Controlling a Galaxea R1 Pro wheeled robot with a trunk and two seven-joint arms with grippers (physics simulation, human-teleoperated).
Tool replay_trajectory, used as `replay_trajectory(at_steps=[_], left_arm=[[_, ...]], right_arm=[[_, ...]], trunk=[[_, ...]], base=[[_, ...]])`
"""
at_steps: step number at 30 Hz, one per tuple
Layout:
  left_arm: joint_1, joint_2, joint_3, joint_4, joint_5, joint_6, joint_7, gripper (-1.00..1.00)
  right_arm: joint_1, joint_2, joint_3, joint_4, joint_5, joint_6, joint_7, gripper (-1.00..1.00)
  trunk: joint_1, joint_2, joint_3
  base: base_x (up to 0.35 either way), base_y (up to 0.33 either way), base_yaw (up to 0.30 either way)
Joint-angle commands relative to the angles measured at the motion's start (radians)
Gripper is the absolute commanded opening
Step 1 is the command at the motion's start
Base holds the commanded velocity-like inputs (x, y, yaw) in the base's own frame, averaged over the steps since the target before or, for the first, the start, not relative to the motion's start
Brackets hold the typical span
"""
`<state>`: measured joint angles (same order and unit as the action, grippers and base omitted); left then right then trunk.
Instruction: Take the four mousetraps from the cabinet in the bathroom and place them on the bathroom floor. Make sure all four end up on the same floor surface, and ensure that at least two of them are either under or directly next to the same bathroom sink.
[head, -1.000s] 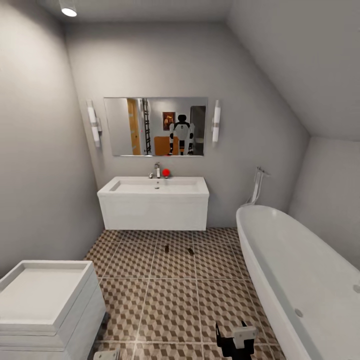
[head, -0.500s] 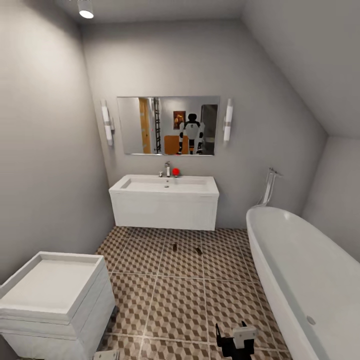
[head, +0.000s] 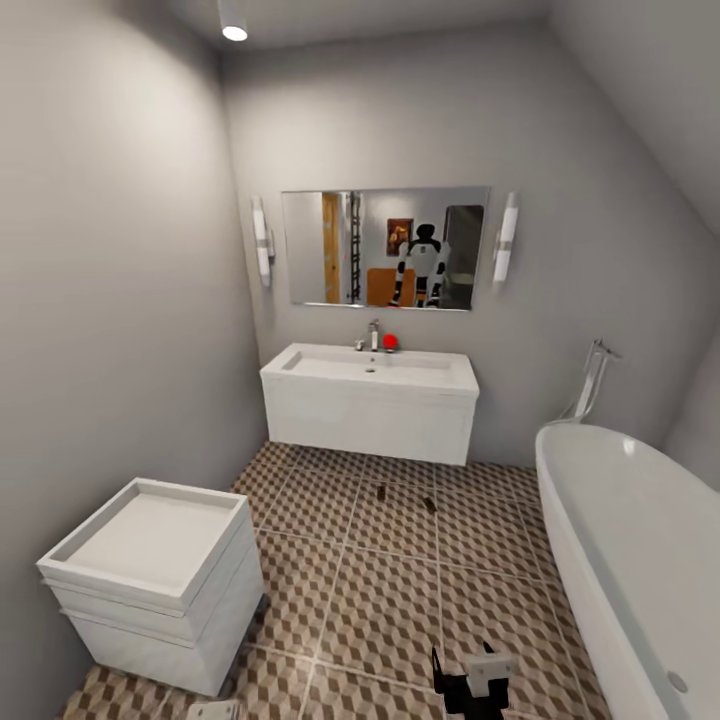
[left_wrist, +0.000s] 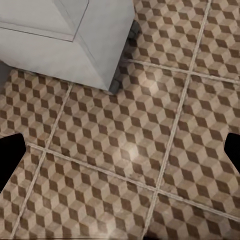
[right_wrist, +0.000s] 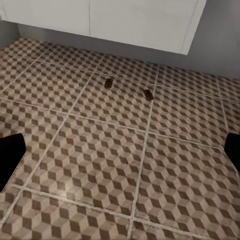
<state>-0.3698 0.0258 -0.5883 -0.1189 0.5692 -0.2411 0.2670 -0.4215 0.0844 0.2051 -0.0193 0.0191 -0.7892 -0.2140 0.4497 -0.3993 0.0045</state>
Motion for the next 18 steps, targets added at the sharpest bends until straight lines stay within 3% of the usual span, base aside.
replay_trajectory(at_steps=[1,18], left_arm=[[0.000,0.000,-0.008,-0.001,0.006,-0.001,0.005,1.00],[0.000,0.000,-0.008,0.000,0.006,-0.001,0.005,1.00]], right_arm=[[0.000,0.000,0.008,0.001,0.002,-0.001,-0.010,1.00],[0.000,0.001,0.008,0.001,0.002,-0.001,-0.010,1.00]], trunk=[[0.000,-0.001,-0.001],[0.000,-0.001,-0.011]], base=[[0.000,0.000,0.268],[0.000,0.000,0.268]])
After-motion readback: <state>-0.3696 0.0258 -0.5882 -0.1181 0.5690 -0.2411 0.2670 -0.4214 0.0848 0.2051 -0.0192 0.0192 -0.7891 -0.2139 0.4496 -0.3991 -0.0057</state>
